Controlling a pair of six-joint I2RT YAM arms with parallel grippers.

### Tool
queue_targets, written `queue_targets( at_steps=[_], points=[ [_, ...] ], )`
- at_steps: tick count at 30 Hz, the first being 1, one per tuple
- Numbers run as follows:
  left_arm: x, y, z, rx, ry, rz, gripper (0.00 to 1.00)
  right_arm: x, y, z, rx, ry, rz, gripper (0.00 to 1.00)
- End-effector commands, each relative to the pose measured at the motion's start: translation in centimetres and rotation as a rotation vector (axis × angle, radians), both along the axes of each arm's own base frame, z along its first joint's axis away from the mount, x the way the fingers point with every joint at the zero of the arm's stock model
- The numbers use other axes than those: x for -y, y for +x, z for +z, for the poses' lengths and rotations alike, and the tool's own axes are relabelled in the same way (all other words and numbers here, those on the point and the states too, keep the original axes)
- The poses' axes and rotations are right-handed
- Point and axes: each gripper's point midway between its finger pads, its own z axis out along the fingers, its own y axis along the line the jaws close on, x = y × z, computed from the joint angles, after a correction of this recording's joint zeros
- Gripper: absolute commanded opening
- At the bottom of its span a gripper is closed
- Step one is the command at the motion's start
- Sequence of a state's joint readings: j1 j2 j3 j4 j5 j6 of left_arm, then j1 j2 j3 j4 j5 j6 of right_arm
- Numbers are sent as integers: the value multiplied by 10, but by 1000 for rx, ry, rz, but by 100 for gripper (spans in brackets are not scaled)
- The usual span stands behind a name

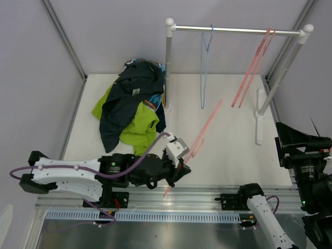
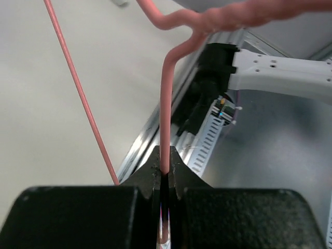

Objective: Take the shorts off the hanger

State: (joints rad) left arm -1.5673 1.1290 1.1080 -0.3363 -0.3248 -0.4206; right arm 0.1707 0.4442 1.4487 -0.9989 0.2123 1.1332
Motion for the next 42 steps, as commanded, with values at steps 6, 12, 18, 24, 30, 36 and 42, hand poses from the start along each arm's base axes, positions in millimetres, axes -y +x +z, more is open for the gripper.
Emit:
queue_targets(
  at_steps=[6,12,18,24,30,36,42],
  points=[
    [-117,88,74,72,41,461,0,19,-8,-6,9,-2,-41,96],
    [-129,140,84,64,78,543,0,30,-17,-5,25,-1,-51,95],
    [-101,171,109,43,41,479,0,45,-25,-10,27,11,-73,95],
    [-65,172,109,-33,31,388,0,61,-33,-14,27,22,-95,95],
    [-52,183,113,-61,14,395,0,72,-37,-18,27,34,-108,95],
    [-29,216,128,-65,-30,388,0,76,-38,-20,23,35,-110,94],
    [-30,271,153,-78,-98,440,0,77,-41,-20,22,36,-105,93]
  ],
)
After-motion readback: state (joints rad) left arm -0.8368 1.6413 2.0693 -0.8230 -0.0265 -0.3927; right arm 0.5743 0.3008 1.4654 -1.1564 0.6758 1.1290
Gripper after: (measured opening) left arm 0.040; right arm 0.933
